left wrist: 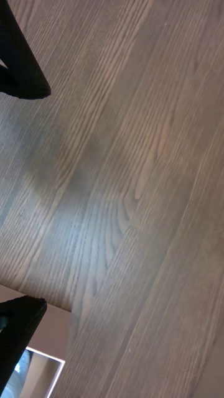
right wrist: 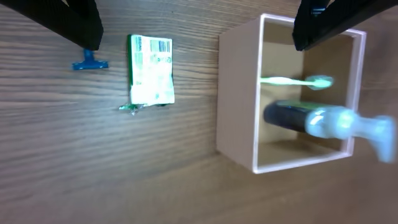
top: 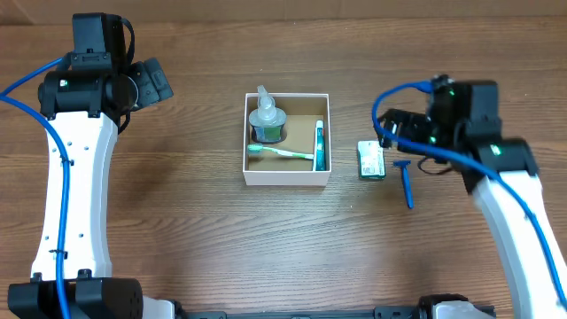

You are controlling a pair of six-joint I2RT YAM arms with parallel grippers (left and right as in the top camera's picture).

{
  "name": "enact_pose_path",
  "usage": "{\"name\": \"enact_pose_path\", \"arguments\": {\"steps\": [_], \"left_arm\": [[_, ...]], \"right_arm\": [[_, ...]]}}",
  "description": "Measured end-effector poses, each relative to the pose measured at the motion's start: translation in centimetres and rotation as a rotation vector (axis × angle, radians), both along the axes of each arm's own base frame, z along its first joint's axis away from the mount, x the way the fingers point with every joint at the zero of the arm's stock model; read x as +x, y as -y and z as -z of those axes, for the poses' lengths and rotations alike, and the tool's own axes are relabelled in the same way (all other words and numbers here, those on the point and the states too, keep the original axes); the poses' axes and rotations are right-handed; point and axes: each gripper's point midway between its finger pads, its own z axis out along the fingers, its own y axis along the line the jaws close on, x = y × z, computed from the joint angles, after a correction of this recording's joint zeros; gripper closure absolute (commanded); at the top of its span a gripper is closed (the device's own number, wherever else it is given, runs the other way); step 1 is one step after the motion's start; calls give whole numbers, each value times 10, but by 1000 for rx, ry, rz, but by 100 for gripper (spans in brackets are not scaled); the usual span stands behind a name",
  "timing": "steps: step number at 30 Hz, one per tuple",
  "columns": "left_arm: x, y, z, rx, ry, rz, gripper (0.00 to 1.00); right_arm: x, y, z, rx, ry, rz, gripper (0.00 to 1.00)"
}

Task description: Pack container

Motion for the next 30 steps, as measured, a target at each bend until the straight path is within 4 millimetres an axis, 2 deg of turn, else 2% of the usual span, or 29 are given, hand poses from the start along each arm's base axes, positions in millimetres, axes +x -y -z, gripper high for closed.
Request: {"name": "enact_pose_path", "arguments": {"steps": [3,6,8,14,17,20,25,30], "left_arm": [[0,0,0,0,0,0,0],[0,0,0,0,0,0,0],[0,0,0,0,0,0,0],[0,0,0,0,0,0,0],[0,0,0,0,0,0,0],[0,0,0,0,0,0,0],[0,0,0,0,0,0,0],[0,0,0,0,0,0,0]], "right_arm": [[9,-2,45,-18,-119,-30,0],[15,-6,74,-39,-174,-72,0],[18,-9,86,-46,-191,-90,0],[20,-8,94,-168,-178,-107,0],[18,-20,99,-240,-157,-148,0],[18,-28,100,-257,-142,-172,0],[22,-26,101,-271,-119,-162,0],[21,-25,122,-270,-94,-158,0]]}}
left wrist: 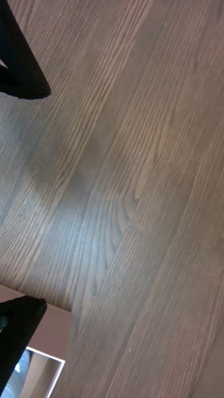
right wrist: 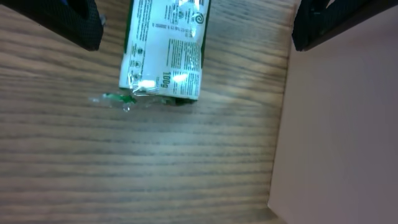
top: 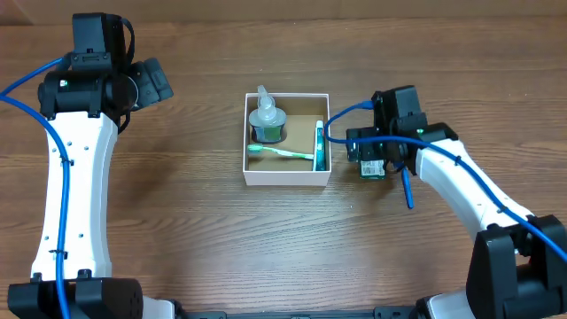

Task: Pack container
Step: 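Lower right gripper onto the Dettol soap package and grasp it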

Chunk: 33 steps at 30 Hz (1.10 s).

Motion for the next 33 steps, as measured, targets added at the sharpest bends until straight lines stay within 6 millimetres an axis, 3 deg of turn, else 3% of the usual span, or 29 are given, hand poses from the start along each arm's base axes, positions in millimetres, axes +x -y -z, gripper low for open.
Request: {"name": "enact_pose_path", "arguments": {"steps": [15,19,25,29,33], "left_arm": [[0,0,0,0,0,0,0],[0,0,0,0,0,0,0],[0,0,0,0,0,0,0],[0,0,0,0,0,0,0],[0,0,0,0,0,0,0]], "right_arm": [[-15,14,38,-33,8,43,0],[-10,14,40,-31,21,62,0],[-5,14,62,-37,0,69,1],[-5,14,63,-36,-1,75,36],[-9,16,64,-44,-26,75,51]]}}
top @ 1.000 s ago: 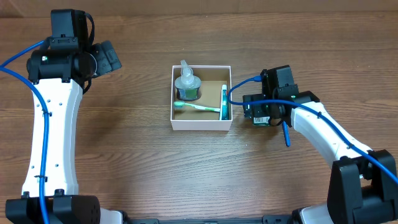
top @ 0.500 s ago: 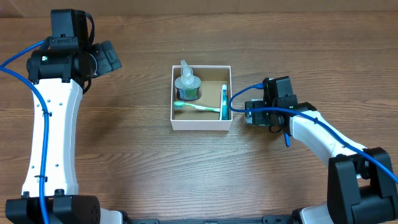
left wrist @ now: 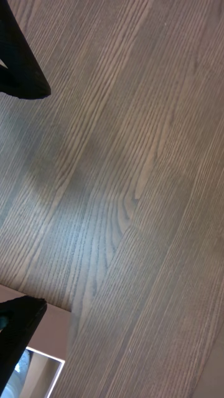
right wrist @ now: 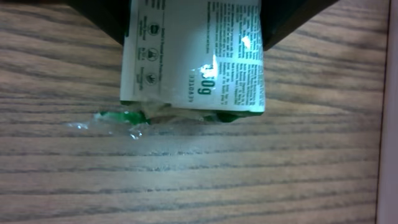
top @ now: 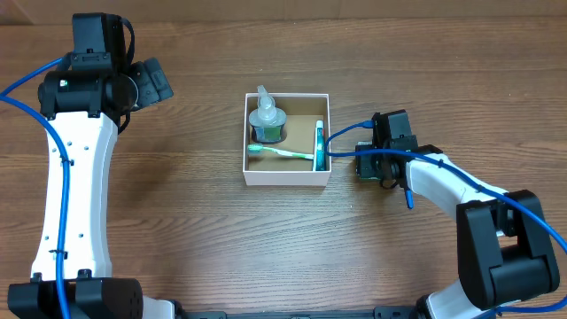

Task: Pack container
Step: 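Lower right gripper onto the Dettol soap package and grasp it, then lift the soap package with right gripper and lower it into the box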

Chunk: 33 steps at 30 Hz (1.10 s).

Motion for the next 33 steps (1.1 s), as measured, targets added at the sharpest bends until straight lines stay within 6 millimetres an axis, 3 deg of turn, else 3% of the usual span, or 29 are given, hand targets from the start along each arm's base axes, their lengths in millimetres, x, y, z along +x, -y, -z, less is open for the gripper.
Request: {"name": "enact_pose_path", "arguments": {"steps": [7,14,21,25,33], "left_arm": [[0,0,0,0,0,0,0],[0,0,0,0,0,0,0],[0,0,0,0,0,0,0],[0,0,0,0,0,0,0],[0,0,0,0,0,0,0]], "right_arm": [[-18,2,-8,-19,-139,-1,63],[4,-3,-65,-18,-149,-2,64],[19,-16,-138,27,-110,-17,60],[24,-51,-168,100,-44,-61,59],[12,-148,-186,212,44,-216,60]]}}
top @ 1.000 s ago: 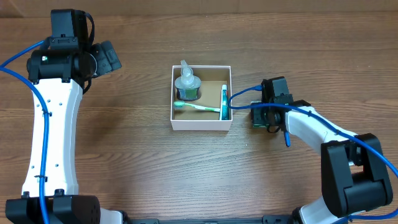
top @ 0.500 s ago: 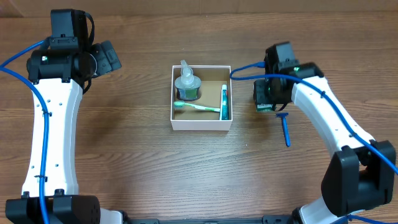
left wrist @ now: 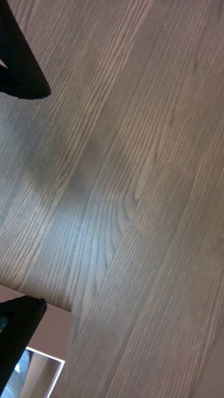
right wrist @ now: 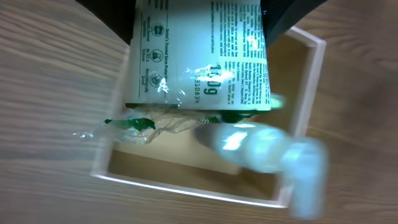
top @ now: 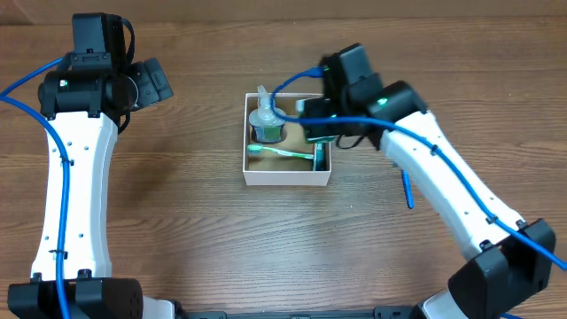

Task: Pack container
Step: 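Lift the soap package with right gripper and lower it into the box, then open right gripper and move it over the blue razor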

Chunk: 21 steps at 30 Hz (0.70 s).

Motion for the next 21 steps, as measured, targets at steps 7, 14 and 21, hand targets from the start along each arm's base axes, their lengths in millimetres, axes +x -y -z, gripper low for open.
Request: {"name": "enact_pose_path", "arguments": {"steps": [7,14,21], "left_arm": [[0,0,0,0,0,0,0],[0,0,0,0,0,0,0],[0,0,0,0,0,0,0]], "right_arm": [[-2,-24,2,27,12,-17,4],[-2,-23,18,13,-37,10,0],[-22,42,37,-264,-118,174,0]]}}
